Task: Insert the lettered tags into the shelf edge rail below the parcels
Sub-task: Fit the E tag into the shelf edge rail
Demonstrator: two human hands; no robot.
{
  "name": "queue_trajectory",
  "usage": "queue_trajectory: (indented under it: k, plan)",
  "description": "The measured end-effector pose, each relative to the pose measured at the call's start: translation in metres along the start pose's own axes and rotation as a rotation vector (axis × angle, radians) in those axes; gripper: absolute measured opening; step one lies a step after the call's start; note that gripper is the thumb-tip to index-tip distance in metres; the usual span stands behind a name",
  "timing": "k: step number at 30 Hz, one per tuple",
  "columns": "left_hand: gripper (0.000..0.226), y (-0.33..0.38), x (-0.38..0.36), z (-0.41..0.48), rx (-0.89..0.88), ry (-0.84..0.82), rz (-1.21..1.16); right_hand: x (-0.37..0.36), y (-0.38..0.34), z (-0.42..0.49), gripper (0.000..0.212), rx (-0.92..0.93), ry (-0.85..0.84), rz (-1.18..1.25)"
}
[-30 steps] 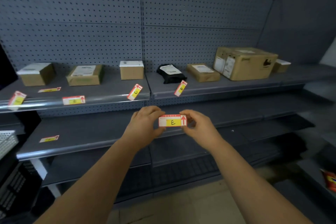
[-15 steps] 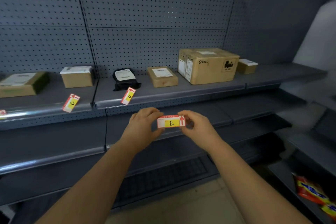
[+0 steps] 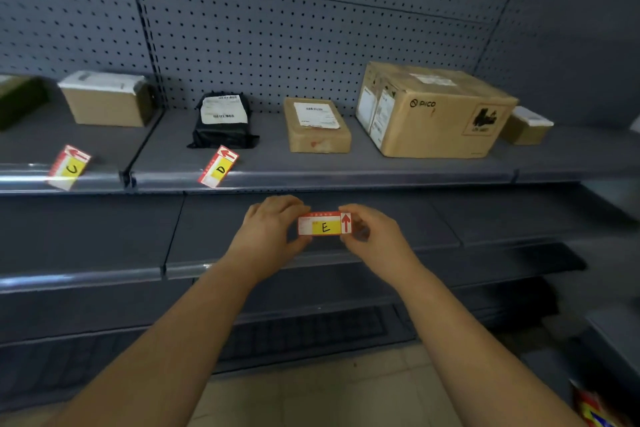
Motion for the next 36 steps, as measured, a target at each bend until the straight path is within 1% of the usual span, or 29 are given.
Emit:
queue_trajectory:
  k: [4,7,10,14,17,20,24,27,31,36]
  plan:
    - [0.048,-0.014,-0.005,0.039,0.022,0.04,0.002,0.012,0.004,0.041,0.043,0.046,-0.024,-0.016]
    - [0.048,-0.017,-0.012,0.064,0.023,0.042,0.016,0.024,0.01,0.064,0.041,0.075,-0.002,-0.01]
    - [0.049,-0.018,-0.019,0.078,0.03,0.046,0.002,0.032,0.02,0.079,0.038,0.05,0.02,0.013]
    - [0.049,-0.016,-0.026,0.091,0.049,0.058,0.009,0.04,0.029,0.093,0.035,0.031,0.003,0.064]
    - [0.049,-0.014,-0.028,0.099,0.07,0.082,0.012,0.044,0.035,0.106,0.036,0.031,-0.031,0.124]
    - [0.05,-0.015,-0.031,0.101,0.116,0.098,0.021,0.051,0.041,0.121,0.036,0.056,-0.051,0.13]
    - [0.043,-0.015,-0.039,0.097,0.157,0.148,0.053,0.069,0.047,0.141,0.036,0.103,-0.06,0.127]
    - [0.045,-0.01,-0.05,0.098,0.168,0.154,0.105,0.074,0.05,0.157,0.036,0.111,-0.085,0.128]
    - [0.038,-0.013,-0.061,0.103,0.221,0.175,0.173,0.073,0.052,0.167,0.037,0.14,-0.119,0.119]
    - [0.042,-0.021,-0.07,0.111,0.302,0.161,0.214,0.078,0.057,0.175,0.036,0.154,-0.117,0.14]
Point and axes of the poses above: each hand's wrist, its own z-axis towards the middle knuckle, its own x-axis out of the back of the hand, y = z × x, the point moved 9 cm from there along z, towards the middle knuckle, and after that the axes turned 1 degree about -x, right-handed, at the moved point
